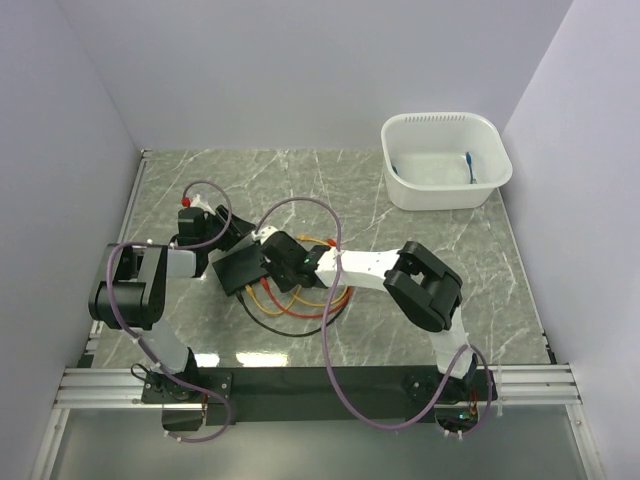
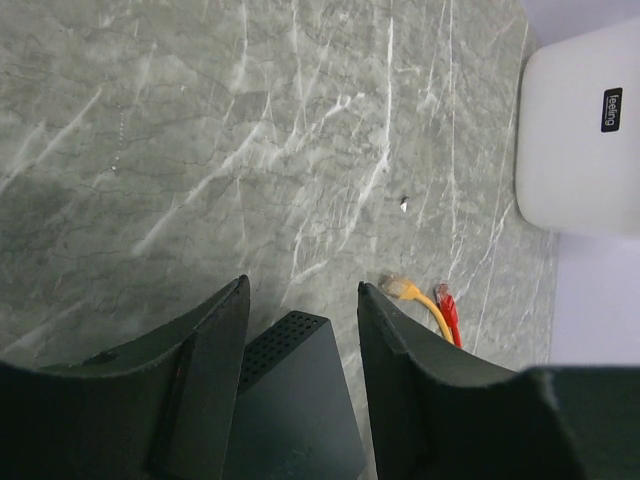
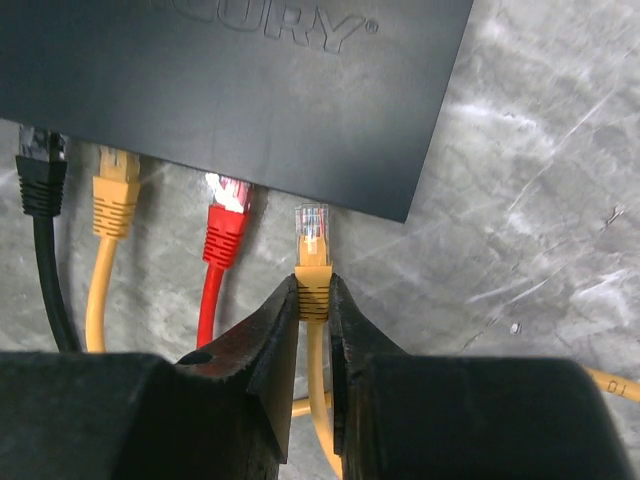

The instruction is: Insert the plug into the switch port

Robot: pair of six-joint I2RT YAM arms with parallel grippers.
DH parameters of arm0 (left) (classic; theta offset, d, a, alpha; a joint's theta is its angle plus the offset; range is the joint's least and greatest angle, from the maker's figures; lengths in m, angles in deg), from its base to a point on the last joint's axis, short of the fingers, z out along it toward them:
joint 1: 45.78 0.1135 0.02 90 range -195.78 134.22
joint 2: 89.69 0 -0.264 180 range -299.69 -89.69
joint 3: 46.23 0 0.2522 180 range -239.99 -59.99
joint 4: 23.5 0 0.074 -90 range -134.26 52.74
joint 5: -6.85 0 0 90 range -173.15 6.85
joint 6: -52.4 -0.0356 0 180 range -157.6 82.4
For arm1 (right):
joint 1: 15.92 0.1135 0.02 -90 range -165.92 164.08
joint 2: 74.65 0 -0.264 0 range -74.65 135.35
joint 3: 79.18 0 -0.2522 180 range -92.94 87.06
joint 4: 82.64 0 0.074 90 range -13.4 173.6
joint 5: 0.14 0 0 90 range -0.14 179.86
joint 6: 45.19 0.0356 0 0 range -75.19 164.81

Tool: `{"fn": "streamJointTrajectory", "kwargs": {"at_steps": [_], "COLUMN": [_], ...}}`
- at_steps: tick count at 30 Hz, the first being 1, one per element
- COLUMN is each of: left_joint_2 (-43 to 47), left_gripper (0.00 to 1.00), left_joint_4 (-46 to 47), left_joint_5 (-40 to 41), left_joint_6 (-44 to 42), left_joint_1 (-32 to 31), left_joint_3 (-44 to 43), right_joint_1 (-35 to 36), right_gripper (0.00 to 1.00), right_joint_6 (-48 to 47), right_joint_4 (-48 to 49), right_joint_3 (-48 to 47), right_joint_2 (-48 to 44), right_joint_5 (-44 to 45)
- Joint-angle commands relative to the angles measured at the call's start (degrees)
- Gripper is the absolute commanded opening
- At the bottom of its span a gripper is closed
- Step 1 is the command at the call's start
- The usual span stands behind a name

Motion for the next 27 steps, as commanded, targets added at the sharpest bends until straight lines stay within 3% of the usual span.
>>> {"fn": "streamJointTrajectory", "kwargs": {"at_steps": [1,27], "left_joint_2": [0.0,-4.5], "left_gripper": [0.52,0.50], "left_joint_4": [3.2,5.0], "left_joint_5": [-1.7,-4.9], "left_joint_6": [-0.7,-0.1], "left_joint_1": [0.2,0.2], "left_joint_3": [-1.3,-2.2], "right_joint_1": [-0.5,-1.5], "right_gripper": [0.00,0.00], "right_joint_6": [-0.1,1.8], "right_joint_4": [-0.5,-0.8], "right_joint_3": [-2.7,-8.8], "right_joint_2": [0.9,3.8], "right_joint_5": [1.5,2.4]}}
